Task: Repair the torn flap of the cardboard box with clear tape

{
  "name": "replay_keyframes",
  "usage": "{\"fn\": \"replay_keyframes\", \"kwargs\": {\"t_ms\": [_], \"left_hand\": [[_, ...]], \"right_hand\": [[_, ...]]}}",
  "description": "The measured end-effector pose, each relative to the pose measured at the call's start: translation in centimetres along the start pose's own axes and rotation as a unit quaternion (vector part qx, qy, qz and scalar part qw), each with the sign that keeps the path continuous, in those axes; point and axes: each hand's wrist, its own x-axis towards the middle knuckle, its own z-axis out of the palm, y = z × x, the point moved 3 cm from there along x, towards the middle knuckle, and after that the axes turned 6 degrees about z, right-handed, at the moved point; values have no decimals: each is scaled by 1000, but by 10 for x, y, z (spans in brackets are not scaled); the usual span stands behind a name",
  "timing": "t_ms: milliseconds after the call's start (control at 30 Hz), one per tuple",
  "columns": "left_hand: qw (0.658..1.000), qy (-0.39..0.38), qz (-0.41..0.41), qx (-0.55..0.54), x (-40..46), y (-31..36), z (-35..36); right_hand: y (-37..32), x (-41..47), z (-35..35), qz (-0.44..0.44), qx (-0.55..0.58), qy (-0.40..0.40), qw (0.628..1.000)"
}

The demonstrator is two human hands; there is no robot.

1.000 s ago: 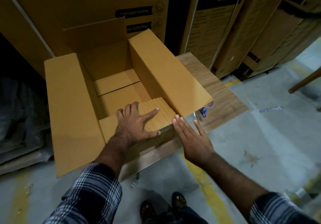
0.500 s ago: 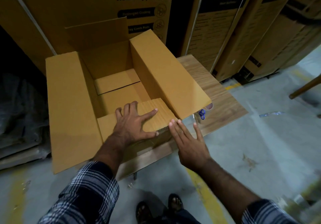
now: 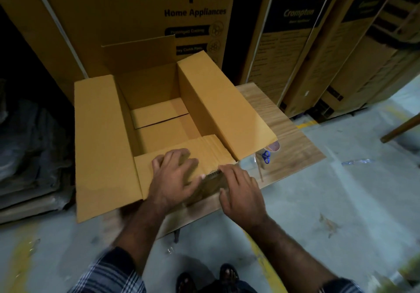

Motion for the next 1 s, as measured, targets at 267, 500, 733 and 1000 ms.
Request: {"fn": "replay_keyframes", "kwargs": {"t_ms": [267,500,733,1000], "left_hand": [[988,144,28,-45,-31,29,8],[976,180,61,-106,-4,62,6],[964,175,132,-147,43,116,16],[961,116,179,-173,98,186,57]], "right_hand": [[-16,1,-4,-17,86,47,995],[3,3,-29,18,107,102,989],[63,-8,-63,85,123,191,970],[152,-12,-84,143,153,198,958]]}}
